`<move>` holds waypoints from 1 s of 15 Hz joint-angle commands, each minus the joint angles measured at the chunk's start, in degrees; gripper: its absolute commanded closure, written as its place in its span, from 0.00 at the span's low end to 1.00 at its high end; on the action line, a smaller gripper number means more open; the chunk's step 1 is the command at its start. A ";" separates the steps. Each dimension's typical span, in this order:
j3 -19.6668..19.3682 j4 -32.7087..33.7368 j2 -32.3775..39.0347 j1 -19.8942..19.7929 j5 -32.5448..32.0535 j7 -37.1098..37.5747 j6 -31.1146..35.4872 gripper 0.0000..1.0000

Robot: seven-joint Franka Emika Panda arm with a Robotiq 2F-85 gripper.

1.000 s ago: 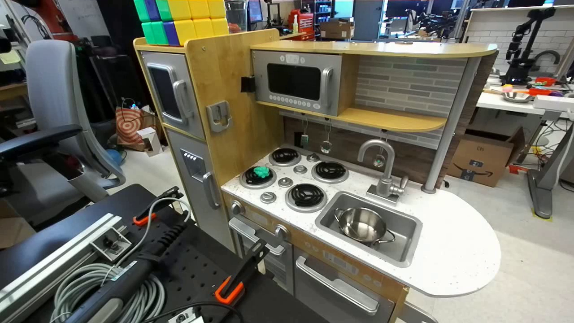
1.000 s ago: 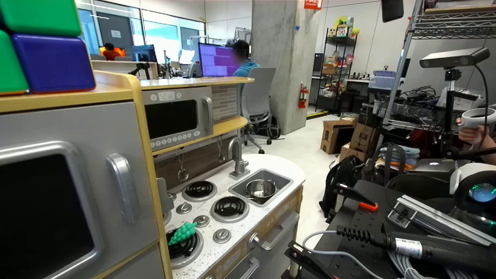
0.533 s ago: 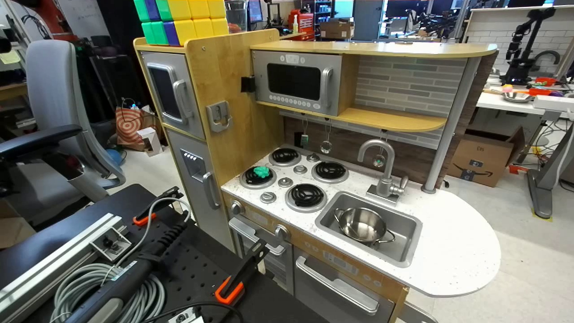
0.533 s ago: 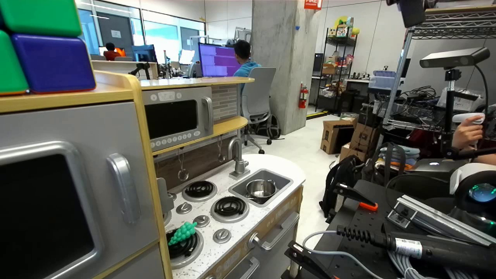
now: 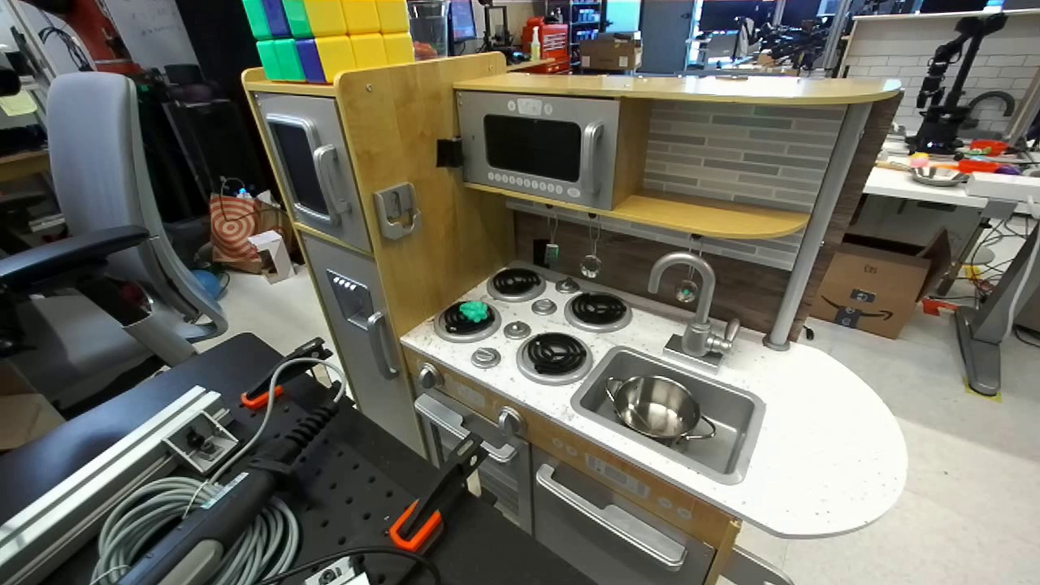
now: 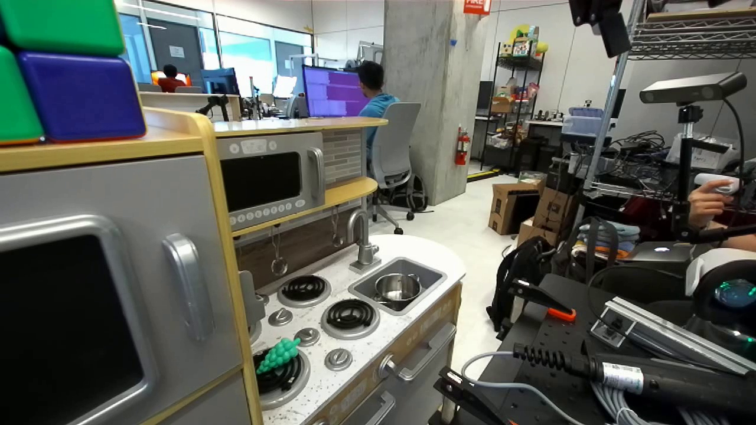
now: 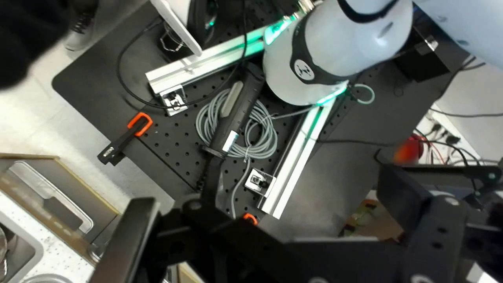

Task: Take the plastic grapes from the stove and put them in the pot in the sink

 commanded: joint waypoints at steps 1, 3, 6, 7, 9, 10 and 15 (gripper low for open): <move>-0.35 2.24 1.95 1.51 -7.23 -8.98 -1.38 0.00; -0.20 0.34 0.50 0.31 -4.26 -5.22 -0.15 0.00; -1.10 -1.69 -1.46 0.51 -0.92 -4.28 5.18 0.00; -1.21 -2.58 -1.26 0.36 1.11 -2.88 9.00 0.00; -1.14 -4.99 -0.62 0.23 3.36 -1.61 17.90 0.00; -1.18 -6.70 -0.62 0.23 4.29 -1.42 22.89 0.00; -1.64 -13.01 0.75 -0.68 4.19 -1.04 46.80 0.00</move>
